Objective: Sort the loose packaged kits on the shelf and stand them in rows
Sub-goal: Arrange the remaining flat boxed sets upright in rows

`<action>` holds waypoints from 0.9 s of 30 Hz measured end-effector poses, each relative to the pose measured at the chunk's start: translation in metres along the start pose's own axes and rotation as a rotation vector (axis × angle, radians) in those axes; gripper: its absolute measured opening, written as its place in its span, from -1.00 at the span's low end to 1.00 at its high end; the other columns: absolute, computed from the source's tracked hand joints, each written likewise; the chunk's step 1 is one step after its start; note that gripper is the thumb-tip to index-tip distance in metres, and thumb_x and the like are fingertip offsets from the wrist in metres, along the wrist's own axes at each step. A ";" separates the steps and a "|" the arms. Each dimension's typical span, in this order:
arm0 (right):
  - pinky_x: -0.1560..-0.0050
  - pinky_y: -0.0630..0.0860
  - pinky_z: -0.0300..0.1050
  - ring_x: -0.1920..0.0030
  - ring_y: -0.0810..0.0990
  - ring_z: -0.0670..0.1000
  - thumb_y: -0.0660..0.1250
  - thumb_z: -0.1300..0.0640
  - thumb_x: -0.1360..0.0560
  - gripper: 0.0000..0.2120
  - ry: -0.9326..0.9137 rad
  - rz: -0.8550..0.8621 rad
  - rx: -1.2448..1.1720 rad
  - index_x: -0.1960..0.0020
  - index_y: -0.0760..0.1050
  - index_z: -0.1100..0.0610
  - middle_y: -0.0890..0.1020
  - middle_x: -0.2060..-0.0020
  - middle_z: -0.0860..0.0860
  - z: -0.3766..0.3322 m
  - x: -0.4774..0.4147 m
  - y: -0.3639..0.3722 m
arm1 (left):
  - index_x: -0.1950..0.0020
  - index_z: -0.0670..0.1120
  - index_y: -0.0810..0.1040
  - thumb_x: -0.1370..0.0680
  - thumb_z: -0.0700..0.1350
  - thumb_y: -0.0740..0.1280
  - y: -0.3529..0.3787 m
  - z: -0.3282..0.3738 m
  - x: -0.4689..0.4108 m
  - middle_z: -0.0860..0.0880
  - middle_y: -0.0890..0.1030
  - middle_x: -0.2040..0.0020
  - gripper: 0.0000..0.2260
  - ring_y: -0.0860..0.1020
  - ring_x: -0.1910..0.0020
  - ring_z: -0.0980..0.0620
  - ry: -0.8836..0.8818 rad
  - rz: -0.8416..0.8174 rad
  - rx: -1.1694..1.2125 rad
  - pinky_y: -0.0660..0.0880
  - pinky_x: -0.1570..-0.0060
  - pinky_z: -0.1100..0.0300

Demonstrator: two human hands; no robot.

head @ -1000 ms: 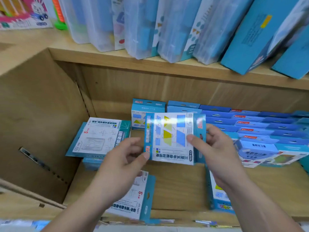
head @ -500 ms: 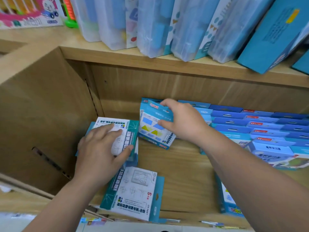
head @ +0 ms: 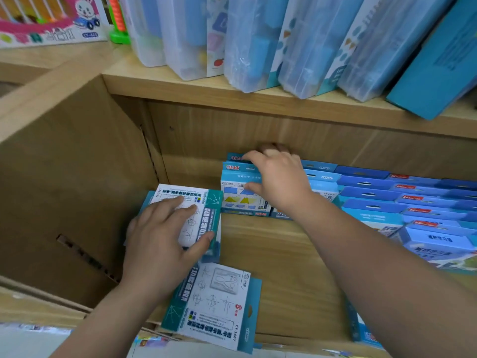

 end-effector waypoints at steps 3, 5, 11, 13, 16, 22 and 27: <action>-0.12 0.34 0.04 -0.16 0.50 0.13 0.44 -0.17 -0.46 -0.52 0.000 0.058 0.001 -0.33 0.45 -0.07 0.57 -0.14 -0.04 0.000 0.009 0.006 | -0.29 0.05 0.60 -0.42 0.40 0.15 0.000 0.000 0.000 0.04 0.52 -0.36 -0.38 0.43 -0.33 -0.07 -0.002 0.002 -0.009 0.38 -0.24 -0.12; -0.15 0.31 0.08 -0.16 0.48 0.15 0.48 -0.15 -0.42 -0.54 0.032 0.125 0.040 -0.27 0.53 -0.04 0.57 -0.13 -0.01 0.003 0.017 0.008 | -0.30 0.05 0.59 -0.43 0.41 0.14 0.000 0.001 -0.001 0.04 0.51 -0.37 -0.37 0.42 -0.35 -0.07 0.006 -0.002 -0.017 0.37 -0.26 -0.12; -0.16 0.43 0.07 -0.19 0.51 0.09 0.35 -0.09 -0.53 -0.68 -0.095 0.310 -0.299 -0.20 0.59 0.05 0.59 -0.13 0.00 -0.035 0.039 -0.011 | -0.31 0.03 0.59 -0.45 0.38 0.20 0.000 0.004 0.002 0.06 0.51 -0.39 -0.40 0.41 -0.40 -0.01 0.144 -0.014 0.073 0.31 -0.37 -0.06; -0.18 0.50 0.03 -0.19 0.55 0.05 0.32 -0.13 -0.56 -0.63 -0.067 0.060 -0.485 -0.26 0.56 0.05 0.59 -0.17 0.00 -0.048 0.036 -0.002 | -0.30 0.04 0.60 -0.43 0.37 0.26 -0.001 0.002 0.005 0.08 0.50 -0.40 -0.42 0.42 -0.42 0.02 0.222 -0.032 0.142 0.34 -0.39 -0.09; -0.20 0.53 -0.02 -0.14 0.61 0.00 0.40 -0.17 -0.52 -0.49 0.041 -0.250 -0.659 -0.39 0.48 0.04 0.62 -0.20 0.00 -0.057 0.036 0.019 | -0.25 0.04 0.63 -0.40 0.34 0.37 -0.004 0.002 0.010 0.12 0.51 -0.39 -0.45 0.40 -0.44 0.11 0.333 -0.045 0.250 0.34 -0.42 -0.03; -0.09 0.58 -0.11 0.00 0.66 -0.04 0.51 -0.05 -0.46 -0.46 0.207 -0.360 -0.872 -0.38 0.51 0.07 0.65 0.01 -0.05 -0.055 0.039 0.039 | -0.22 0.05 0.64 -0.35 0.34 0.42 -0.009 -0.002 0.018 0.12 0.49 -0.41 -0.45 0.33 -0.49 0.15 0.316 0.004 0.339 0.21 -0.51 0.04; 0.15 0.53 -0.26 0.12 0.66 -0.16 0.48 0.03 -0.50 -0.51 0.230 -0.473 -0.971 -0.39 0.46 0.01 0.63 0.14 -0.17 -0.053 0.051 0.036 | -0.31 0.05 0.54 -0.25 0.36 0.50 -0.018 -0.010 0.028 0.15 0.40 -0.40 -0.29 0.31 -0.41 0.06 0.008 0.116 0.234 0.25 -0.36 0.09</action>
Point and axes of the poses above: each hand's wrist, its own x-axis away from the middle knuckle, its own y-axis out of the palm, z = x × y, the point moved 6 cm from there along -x, towards the middle knuckle
